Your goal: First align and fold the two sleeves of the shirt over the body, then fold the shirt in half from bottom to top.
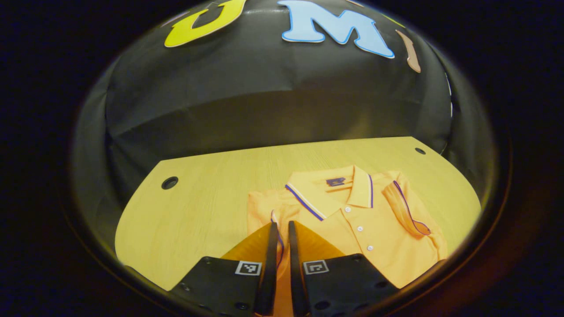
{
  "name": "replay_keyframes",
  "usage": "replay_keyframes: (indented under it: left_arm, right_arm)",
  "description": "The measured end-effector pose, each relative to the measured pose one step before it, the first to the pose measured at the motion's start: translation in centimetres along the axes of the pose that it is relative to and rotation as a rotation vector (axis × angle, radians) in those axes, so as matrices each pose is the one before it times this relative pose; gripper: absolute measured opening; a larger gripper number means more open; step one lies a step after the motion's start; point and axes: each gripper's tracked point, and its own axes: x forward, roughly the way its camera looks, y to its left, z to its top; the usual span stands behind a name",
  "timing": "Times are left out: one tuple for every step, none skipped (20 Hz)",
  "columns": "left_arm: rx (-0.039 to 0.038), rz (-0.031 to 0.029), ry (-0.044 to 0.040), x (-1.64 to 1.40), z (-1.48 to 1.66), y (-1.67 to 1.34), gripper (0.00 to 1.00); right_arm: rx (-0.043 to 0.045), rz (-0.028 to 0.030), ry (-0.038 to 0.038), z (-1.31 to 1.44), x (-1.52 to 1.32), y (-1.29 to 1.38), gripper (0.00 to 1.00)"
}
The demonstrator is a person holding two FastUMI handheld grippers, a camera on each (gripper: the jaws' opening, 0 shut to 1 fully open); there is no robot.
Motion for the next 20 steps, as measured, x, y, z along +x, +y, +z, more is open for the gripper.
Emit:
replay_keyframes:
  left_arm:
    - [-0.00417, 0.00375, -0.00091, -0.204, 0.028, -0.021, 0.23]
    - [-0.00641, -0.00516, -0.00235, -0.374, 0.019, -0.258, 0.24]
    - [-0.00457, -0.00269, -0.00248, -0.382, 0.094, -0.22, 0.22]
    - [-0.00082, -0.00549, -0.00251, -0.528, 0.006, -0.265, 0.27]
    - [0.00187, 0.00001, -0.00664, -0.491, 0.172, -0.104, 0.35]
    - [0.00549, -0.00131, -0.00256, -0.509, -0.02, -0.218, 0.47]
    - [0.00788, 0.00869, -0.00286, -0.721, -0.001, 0.004, 0.51]
    - [0.00271, -0.00263, -0.00666, -0.745, 0.131, -0.274, 0.51]
    - [-0.0048, 0.00137, -0.0107, -0.831, 0.109, -0.215, 0.5]
    - [-0.00665, -0.00216, -0.00722, -0.911, -0.07, -0.411, 0.5]
    - [-0.00848, 0.00237, -0.00335, -1.059, -0.168, -0.253, 0.5]
    - [-0.00657, -0.00052, -0.00357, -1.195, -0.338, -0.336, 0.5]
    - [-0.00397, 0.00466, -0.00883, -1.252, -0.224, -0.207, 0.5]
    - [-0.00177, 0.00533, -0.00562, -0.895, -0.384, 0.044, 0.51]
    - [-0.00304, 0.00701, 0.00082, -1.173, -0.476, -0.119, 0.53]
    - [-0.00323, 0.00787, 0.0043, -1.543, -0.83, -0.095, 0.54]
    - [-0.00553, 0.00834, 0.00003, -1.435, -0.758, -0.007, 0.59]
    - [-0.00714, 0.00388, 0.00255, -1.54, -0.732, -0.032, 0.6]
    - [-0.00706, 0.00273, 0.00521, -1.56, -0.847, 0.026, 0.6]
    - [-0.00281, 0.00915, 0.00024, -1.41, -0.818, 0.068, 0.6]
  right_arm:
    - [0.00036, 0.0064, -0.00489, 0.061, -0.146, -0.139, 0.91]
    - [-0.00224, 0.00756, -0.00478, -0.109, -0.099, -0.062, 0.93]
    - [-0.00613, 0.00502, -0.00035, -0.097, -0.101, -0.258, 0.93]
    - [-0.00624, 0.00766, -0.00269, -0.164, -0.118, -0.287, 0.91]
    - [-0.00321, 0.00474, -0.00397, -0.078, -0.145, -0.25, 0.93]
    - [-0.00156, 0.00346, -0.00214, -0.106, -0.123, -0.259, 0.93]
    - [0.00299, 0.00431, -0.00045, -0.172, -0.128, -0.262, 0.93]
    - [0.00467, 0.00644, -0.00206, -0.273, -0.148, -0.211, 0.91]
    - [0.00222, 0.00968, -0.00394, -0.143, -0.28, -0.149, 0.91]
    - [-0.00468, 0.006, -0.00106, -0.31, -0.207, -0.155, 0.93]
    - [-0.00876, 0.00669, 0.00297, -0.378, -0.307, -0.222, 0.93]
    - [-0.0089, 0.00966, 0.00037, -0.371, -0.31, -0.176, 0.91]
    - [-0.00867, 0.00939, -0.00263, -0.293, -0.438, -0.21, 0.93]
    - [-0.00961, 0.0119, -0.00179, -0.396, -0.483, -0.062, 0.93]
    - [-0.0094, 0.00853, -0.00228, -0.373, -0.578, -0.202, 0.93]
    - [-0.00945, 0.00937, 0.00247, -0.623, -0.627, -0.158, 0.93]
    - [-0.00766, 0.01208, 0.00289, -0.543, -0.581, -0.113, 0.91]
    - [-0.00703, 0.0089, 0.00188, -0.636, -0.545, -0.133, 0.93]
    - [-0.00617, 0.00745, 0.00543, -0.733, -0.539, -0.129, 0.91]
    - [-0.00491, 0.0068, 0.0019, -0.63, -0.407, -0.146, 0.93]
